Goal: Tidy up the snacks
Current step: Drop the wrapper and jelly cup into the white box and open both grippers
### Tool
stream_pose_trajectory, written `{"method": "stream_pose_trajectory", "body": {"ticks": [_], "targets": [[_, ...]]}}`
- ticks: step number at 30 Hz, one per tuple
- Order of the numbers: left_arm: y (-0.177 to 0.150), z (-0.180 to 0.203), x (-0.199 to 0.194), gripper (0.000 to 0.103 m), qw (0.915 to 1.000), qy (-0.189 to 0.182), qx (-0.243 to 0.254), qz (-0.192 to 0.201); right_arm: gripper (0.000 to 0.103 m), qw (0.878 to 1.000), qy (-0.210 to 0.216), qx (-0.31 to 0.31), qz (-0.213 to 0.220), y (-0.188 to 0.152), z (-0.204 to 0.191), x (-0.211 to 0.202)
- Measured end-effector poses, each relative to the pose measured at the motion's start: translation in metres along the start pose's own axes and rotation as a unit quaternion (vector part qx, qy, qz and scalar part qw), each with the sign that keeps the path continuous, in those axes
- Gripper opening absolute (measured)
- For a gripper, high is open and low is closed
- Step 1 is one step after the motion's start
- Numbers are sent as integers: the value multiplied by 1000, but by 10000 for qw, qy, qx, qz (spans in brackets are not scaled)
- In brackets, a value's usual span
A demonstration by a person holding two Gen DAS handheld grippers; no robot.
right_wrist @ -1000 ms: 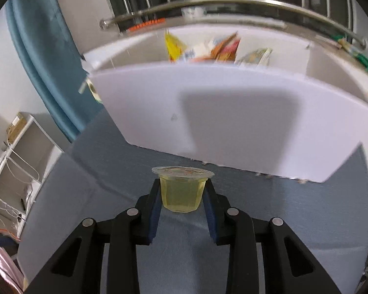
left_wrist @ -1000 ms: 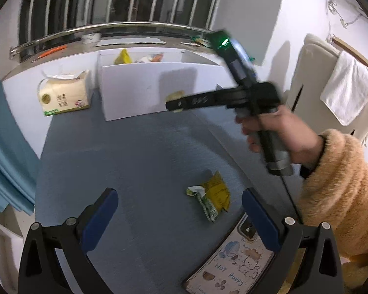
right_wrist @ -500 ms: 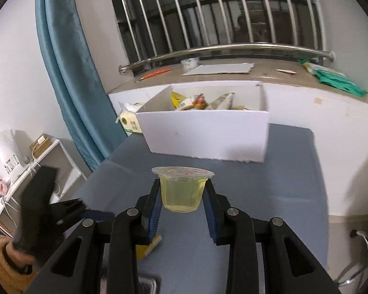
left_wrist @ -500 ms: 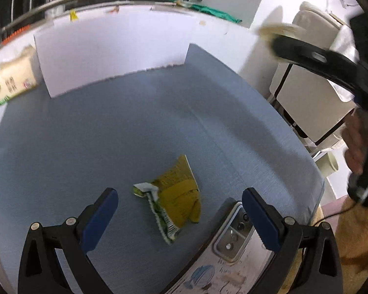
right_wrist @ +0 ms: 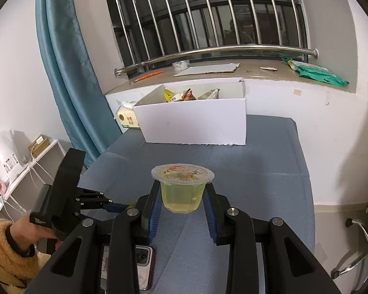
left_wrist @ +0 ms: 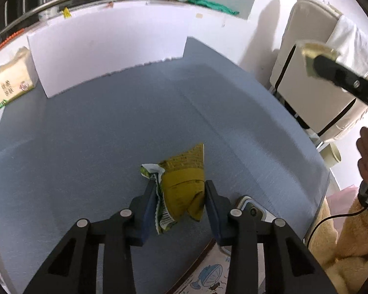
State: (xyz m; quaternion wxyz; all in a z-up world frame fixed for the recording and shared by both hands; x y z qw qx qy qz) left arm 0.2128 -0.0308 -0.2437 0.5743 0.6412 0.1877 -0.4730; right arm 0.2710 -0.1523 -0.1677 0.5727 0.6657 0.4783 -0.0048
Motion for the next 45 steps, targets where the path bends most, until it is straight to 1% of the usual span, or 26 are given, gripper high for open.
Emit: {"method": "stream_pose_trajectory", "body": {"ticks": [4, 8, 9, 12, 14, 16, 17, 20, 22, 25, 27, 28, 29, 30, 31, 32, 33, 35, 37, 39, 41, 42, 43, 45], "targets": [[13, -11, -34, 42, 9983, -77, -202, 539, 35, 10000, 54, 77, -18, 0, 0, 5], [44, -33, -73, 42, 9933, -59, -334, 1107, 35, 9998, 115, 138, 1, 9, -2, 10], [51, -38, -79, 42, 9924, -24, -357, 1178, 35, 9998, 147, 165, 4, 12, -2, 12], [81, -62, -103, 42, 9883, 196, -370, 1465, 35, 9996, 170, 236, 43, 33, -3, 21], [109, -81, -115, 42, 9845, 329, -398, 1679, 35, 9994, 199, 253, 95, 54, -4, 30], [135, -99, -122, 42, 9812, 371, -516, 1820, 35, 9993, 212, 282, 131, 80, -3, 42], [150, -109, -121, 42, 9808, 428, -505, 1834, 35, 9992, 194, 300, 162, 92, -3, 48], [184, -137, -109, 42, 9811, 725, -457, 1734, 35, 9985, 150, 444, 287, 137, 1, 75], [204, -157, -98, 42, 9812, 758, -550, 1688, 35, 9982, 64, 556, 227, 159, 5, 95], [220, -180, -84, 42, 9810, 852, -668, 1608, 35, 9982, -173, 538, 183, 190, 13, 127], [229, -190, -73, 42, 9808, 872, -677, 1608, 35, 9977, -306, 602, 103, 201, 22, 144], [231, -195, -69, 46, 9810, 847, -702, 1597, 36, 9973, -334, 658, 48, 205, 26, 153], [232, -201, -64, 60, 9818, 791, -791, 1538, 38, 9970, -408, 663, 19, 208, 30, 159], [231, -206, -59, 73, 9823, 805, -880, 1445, 53, 9955, -681, 663, -9, 211, 38, 165], [229, -211, -56, 99, 9825, 868, -965, 1335, 82, 9941, -848, 674, 0, 214, 43, 169], [226, -216, -55, 103, 9809, 1011, -1026, 1310, 96, 9930, -950, 703, 23, 216, 48, 170], [224, -219, -56, 103, 9793, 1137, -1026, 1320, 103, 9925, -961, 751, 59, 217, 51, 169], [218, -223, -55, 103, 9800, 1228, -966, 1231, 103, 9915, -879, 952, 130, 217, 56, 165], [213, -224, -54, 103, 9795, 1328, -949, 1178, 103, 9914, -817, 1022, 45, 212, 58, 163], [209, -221, -60, 103, 9781, 1435, -871, 1234, 103, 9913, -905, 952, 22, 209, 58, 160], [210, -212, -67, 103, 9768, 1589, -613, 1300, 103, 9915, -1015, 803, 108, 208, 56, 154], [209, -207, -72, 103, 9748, 1723, -485, 1332, 103, 9919, -1025, 732, 158, 208, 54, 151], [210, -201, -79, 103, 9707, 1914, -332, 1416, 103, 9923, -1031, 660, 207, 209, 50, 148], [212, -190, -90, 103, 9658, 2054, -173, 1573, 103, 9925, -1030, 533, 379, 211, 43, 139]]}}
Point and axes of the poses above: each gripper's, at about its wrist camera, not at the fingertips, and x roughly the way its jaws point, z to its right, y to its top, the point moved 10 cm from there along x, roughly the way its jaws point, and after that the axes turned 11 degrees about x, right-handed, at the moved point
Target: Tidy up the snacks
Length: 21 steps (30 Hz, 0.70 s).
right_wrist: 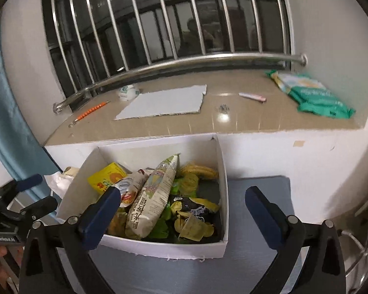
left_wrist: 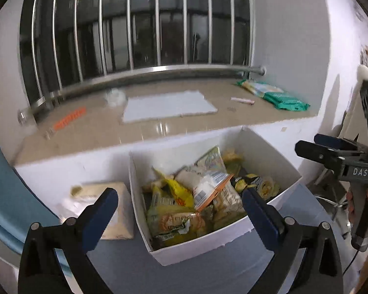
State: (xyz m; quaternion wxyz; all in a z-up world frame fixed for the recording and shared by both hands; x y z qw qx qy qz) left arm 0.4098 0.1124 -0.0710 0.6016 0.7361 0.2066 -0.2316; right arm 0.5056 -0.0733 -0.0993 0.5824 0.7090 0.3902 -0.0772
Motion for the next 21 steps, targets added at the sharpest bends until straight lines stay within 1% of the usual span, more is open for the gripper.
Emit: {"method": "stream_pose_trajectory", "body": {"ticks": [1, 3, 4, 6, 7, 8, 9, 11, 13, 16, 17, 19, 21], "targets": [[2, 4, -8, 103, 9999, 21, 55, 90, 103, 9999, 21, -66, 123, 1, -4, -7], [7, 9, -27, 103, 9991, 249, 161, 297, 103, 9994, -7, -174, 309, 2, -12, -21], [8, 10, -32, 103, 9987, 342, 174, 340, 103, 9988, -28, -246, 424, 2, -17, -30], [7, 11, -48, 103, 9979, 498, 103, 410, 103, 9979, 45, -397, 512, -1, -27, -44], [6, 12, -55, 103, 9979, 473, 33, 438, 103, 9976, -19, -444, 533, -4, -30, -54], [4, 14, -63, 103, 9983, 325, -61, 472, 103, 9967, -98, -520, 621, -7, -33, -65], [1, 17, -69, 103, 9987, 148, -144, 474, 103, 9959, -85, -576, 686, -10, -35, -73], [-7, 23, -85, 103, 9979, -215, -364, 499, 103, 9956, 58, -636, 679, -19, -40, -91], [-15, 27, -102, 103, 9966, -349, -520, 539, 103, 9967, 223, -570, 535, -33, -43, -108], [-34, 39, -134, 103, 9960, -282, -555, 641, 103, 9964, 433, -619, 385, -59, -49, -133], [-40, 44, -140, 103, 9965, -242, -517, 612, 103, 9958, 481, -699, 356, -67, -52, -140], [-54, 54, -155, 103, 9972, -155, -464, 570, 103, 9943, 507, -833, 430, -83, -55, -158], [-67, 63, -173, 103, 9972, -86, -447, 586, 103, 9941, 531, -820, 477, -97, -56, -173]]}}
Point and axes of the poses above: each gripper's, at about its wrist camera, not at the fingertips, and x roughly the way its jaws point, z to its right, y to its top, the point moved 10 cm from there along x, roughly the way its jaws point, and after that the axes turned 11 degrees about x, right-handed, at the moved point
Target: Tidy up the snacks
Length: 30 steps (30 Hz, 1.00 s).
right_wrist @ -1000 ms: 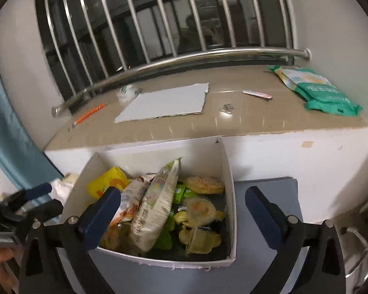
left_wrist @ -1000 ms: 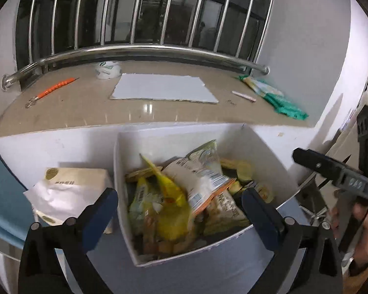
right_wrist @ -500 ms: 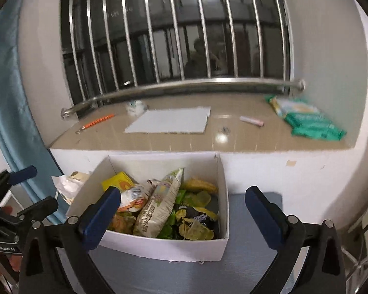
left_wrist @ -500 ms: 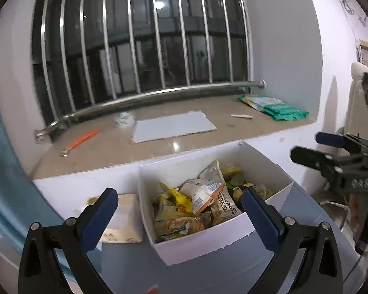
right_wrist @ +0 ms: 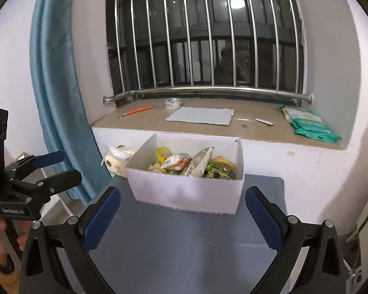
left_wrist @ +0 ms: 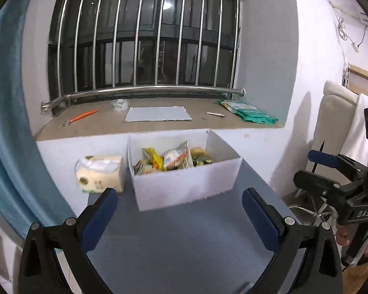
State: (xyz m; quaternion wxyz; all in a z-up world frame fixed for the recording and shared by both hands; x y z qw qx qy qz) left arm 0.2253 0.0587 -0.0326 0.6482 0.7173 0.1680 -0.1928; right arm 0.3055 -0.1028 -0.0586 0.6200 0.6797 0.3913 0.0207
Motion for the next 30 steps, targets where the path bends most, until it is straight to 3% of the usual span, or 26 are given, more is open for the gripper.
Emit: {"method": "stream_pose_trajectory", "body": {"ticks": [6, 10, 17, 30], "targets": [[-40, 23, -38, 103, 9996, -120, -251, -32, 103, 9998, -57, 96, 139, -45, -14, -44], [-44, 34, -51, 103, 9999, -107, -31, -61, 103, 9997, 146, 205, 51, -65, -27, -55], [-36, 30, -65, 103, 9998, -62, -102, 141, 103, 9993, 225, 287, 57, -63, -30, -64], [-41, 29, -63, 103, 9997, -151, -191, 84, 103, 9996, 135, 220, 94, -65, -31, -67]]}}
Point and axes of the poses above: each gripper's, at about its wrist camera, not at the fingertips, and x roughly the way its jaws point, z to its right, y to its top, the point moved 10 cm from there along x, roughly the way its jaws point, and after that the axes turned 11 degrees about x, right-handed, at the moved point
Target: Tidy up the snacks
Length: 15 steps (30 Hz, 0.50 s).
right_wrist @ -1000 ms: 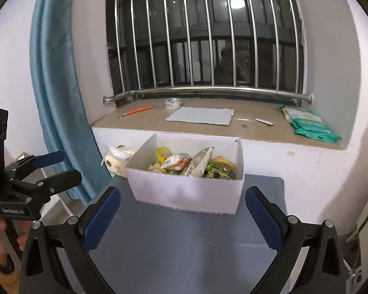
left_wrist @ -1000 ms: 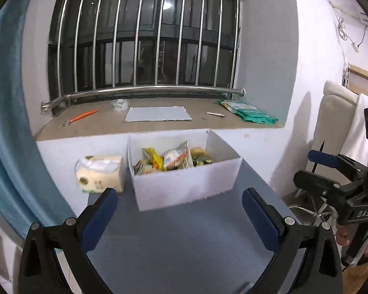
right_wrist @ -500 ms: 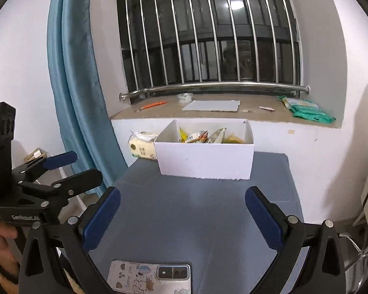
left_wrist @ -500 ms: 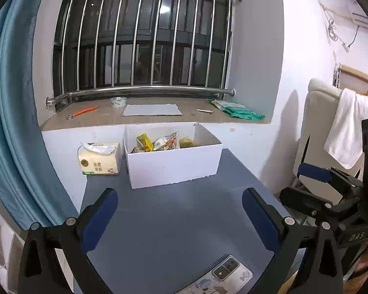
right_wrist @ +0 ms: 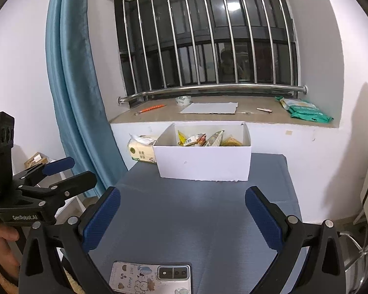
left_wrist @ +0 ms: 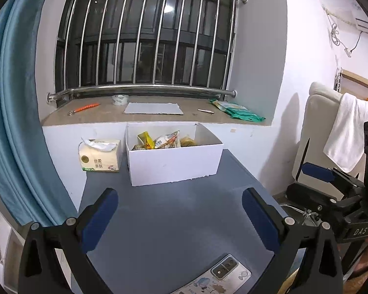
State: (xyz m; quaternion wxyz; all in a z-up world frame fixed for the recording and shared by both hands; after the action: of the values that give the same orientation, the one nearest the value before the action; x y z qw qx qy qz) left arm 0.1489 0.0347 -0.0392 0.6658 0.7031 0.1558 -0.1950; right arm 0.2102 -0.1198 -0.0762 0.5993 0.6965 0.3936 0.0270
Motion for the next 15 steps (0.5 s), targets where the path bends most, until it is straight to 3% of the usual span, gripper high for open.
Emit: {"method": "stream_pose_trajectory", "body": {"ticks": [15], "targets": [[0, 0, -2, 103, 9999, 124, 22, -16, 103, 10000, 36, -50, -7, -1, -5, -2]]}}
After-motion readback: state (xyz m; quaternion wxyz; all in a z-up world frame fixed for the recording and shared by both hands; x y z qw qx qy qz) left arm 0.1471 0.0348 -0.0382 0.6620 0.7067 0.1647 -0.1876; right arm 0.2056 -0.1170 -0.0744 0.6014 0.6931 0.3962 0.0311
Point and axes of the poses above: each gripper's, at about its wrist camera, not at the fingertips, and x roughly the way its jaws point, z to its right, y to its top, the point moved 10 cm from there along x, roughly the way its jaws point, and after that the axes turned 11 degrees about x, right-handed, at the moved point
